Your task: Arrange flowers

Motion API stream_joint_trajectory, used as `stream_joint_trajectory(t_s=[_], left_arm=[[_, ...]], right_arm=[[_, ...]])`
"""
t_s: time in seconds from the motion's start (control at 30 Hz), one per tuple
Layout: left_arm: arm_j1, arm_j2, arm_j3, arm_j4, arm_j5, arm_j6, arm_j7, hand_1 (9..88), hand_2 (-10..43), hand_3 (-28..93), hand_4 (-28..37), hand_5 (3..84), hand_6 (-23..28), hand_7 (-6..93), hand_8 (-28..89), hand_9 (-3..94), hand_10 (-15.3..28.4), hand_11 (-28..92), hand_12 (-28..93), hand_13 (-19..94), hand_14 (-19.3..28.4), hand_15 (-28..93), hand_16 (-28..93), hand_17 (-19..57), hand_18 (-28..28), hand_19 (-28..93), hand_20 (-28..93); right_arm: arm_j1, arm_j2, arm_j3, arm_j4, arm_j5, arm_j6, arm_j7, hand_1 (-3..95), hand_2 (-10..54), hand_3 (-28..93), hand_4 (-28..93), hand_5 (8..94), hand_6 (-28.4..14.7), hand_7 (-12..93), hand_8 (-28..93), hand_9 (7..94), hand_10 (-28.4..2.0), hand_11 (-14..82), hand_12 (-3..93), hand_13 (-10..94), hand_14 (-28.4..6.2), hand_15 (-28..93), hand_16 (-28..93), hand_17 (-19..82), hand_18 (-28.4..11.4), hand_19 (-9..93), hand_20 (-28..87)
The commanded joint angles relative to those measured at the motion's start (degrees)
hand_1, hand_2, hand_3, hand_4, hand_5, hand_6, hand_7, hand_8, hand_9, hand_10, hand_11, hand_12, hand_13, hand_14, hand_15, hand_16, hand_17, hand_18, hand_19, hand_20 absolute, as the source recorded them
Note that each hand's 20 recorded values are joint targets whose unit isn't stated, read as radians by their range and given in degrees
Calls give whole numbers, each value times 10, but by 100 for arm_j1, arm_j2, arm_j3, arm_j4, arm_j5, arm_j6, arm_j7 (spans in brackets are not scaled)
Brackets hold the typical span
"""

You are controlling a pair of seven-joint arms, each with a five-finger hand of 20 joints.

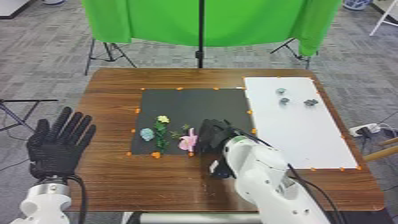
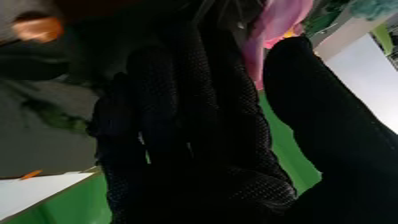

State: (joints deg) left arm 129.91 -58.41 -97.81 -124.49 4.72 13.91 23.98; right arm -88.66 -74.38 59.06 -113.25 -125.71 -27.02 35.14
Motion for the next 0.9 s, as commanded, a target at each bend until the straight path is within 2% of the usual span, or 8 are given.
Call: stream_joint_trajectory(t_s=[0.03, 0.37, 0.9], left_arm=[[35, 4, 32, 15, -23, 36, -107, 240, 102, 755, -283, 428, 81, 87, -80, 381, 138, 156, 102, 323, 133, 196, -16, -46, 143, 336, 143], [34, 16, 37, 19, -21, 50, -140, 240, 101, 757, -283, 428, 83, 83, -80, 376, 141, 155, 99, 317, 133, 194, -18, -45, 142, 331, 144], [68, -16, -24, -1, -18, -8, -81, 242, 105, 752, -283, 426, 82, 88, -80, 376, 137, 162, 99, 321, 128, 199, -18, -44, 142, 333, 148]], right_arm=[[-31, -230, -170, 130, 35, -98, 162, 374, -23, 813, -207, 674, -51, 123, -104, 704, -185, 204, 189, 518, -188, 719, 280, 254, -237, 828, 517], [-63, -331, -166, 72, 61, -16, 214, 369, -24, 809, -208, 667, -53, 118, -102, 706, -184, 202, 189, 527, -187, 715, 276, 263, -239, 833, 512], [-67, 35, 733, -479, 76, 1039, 487, 362, -31, 807, -206, 650, -62, 106, -101, 695, -190, 189, 182, 546, -187, 711, 271, 283, -244, 853, 493]])
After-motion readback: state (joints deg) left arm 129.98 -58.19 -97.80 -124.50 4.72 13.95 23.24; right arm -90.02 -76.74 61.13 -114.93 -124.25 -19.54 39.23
